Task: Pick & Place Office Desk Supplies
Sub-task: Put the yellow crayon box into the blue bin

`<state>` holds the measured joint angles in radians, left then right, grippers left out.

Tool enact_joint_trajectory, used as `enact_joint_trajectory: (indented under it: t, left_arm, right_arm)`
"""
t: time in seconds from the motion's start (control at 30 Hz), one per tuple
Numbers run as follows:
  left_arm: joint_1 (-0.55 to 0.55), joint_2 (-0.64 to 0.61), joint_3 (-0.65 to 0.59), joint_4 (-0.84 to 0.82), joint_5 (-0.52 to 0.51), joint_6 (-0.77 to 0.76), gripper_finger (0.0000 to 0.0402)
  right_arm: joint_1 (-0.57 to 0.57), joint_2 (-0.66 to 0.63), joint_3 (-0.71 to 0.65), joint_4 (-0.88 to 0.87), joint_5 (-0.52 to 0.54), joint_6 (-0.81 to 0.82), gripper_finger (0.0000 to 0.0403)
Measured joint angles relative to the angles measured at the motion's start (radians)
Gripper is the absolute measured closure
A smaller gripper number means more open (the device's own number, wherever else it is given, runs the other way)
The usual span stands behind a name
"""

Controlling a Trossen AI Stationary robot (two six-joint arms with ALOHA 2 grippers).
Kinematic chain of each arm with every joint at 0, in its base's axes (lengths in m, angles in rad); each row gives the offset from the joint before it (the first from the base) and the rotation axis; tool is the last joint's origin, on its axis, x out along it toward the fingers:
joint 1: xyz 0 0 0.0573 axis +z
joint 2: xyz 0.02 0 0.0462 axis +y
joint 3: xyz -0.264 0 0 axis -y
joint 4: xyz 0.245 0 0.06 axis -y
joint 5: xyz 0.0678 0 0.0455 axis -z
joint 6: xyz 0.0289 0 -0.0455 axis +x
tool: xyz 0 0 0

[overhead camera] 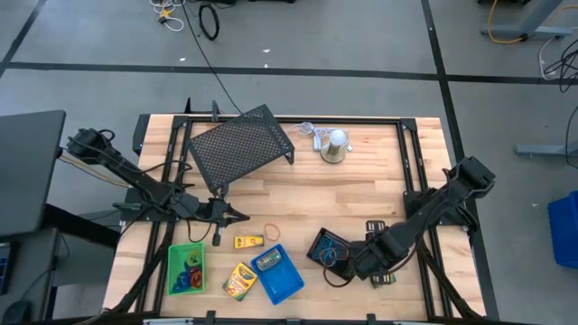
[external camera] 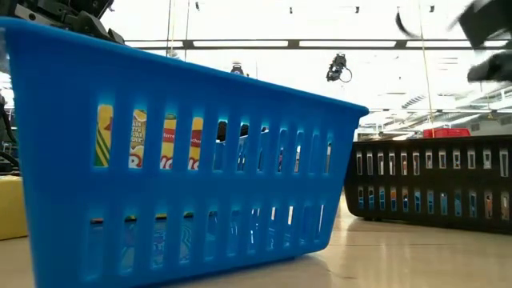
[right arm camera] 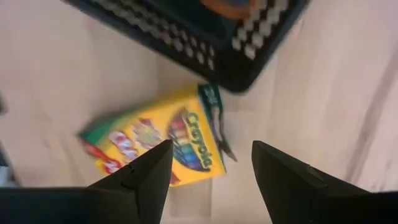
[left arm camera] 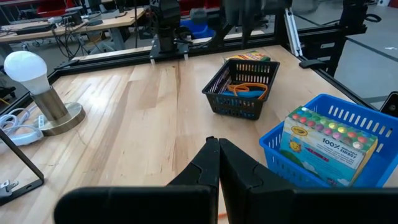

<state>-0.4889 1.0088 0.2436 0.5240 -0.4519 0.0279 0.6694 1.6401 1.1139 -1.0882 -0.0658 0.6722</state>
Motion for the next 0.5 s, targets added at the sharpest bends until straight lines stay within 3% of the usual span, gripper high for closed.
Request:
enact_joint_trajectory:
  t: [0.2,0.5]
  left_arm:
    - [0.0,0.0,0.0,0.001,0.002,-0.001,0.0395]
    - [0.0,0.0,0.0,0.001,0.015,-0.002,0.0395]
  right_arm:
    - [0.003,0.0,-0.145,0.09,-0.069,-0.006,0.0176]
    - [0.0,-0.011,-0.227,0.281,-0.105,-0.085,0.0176]
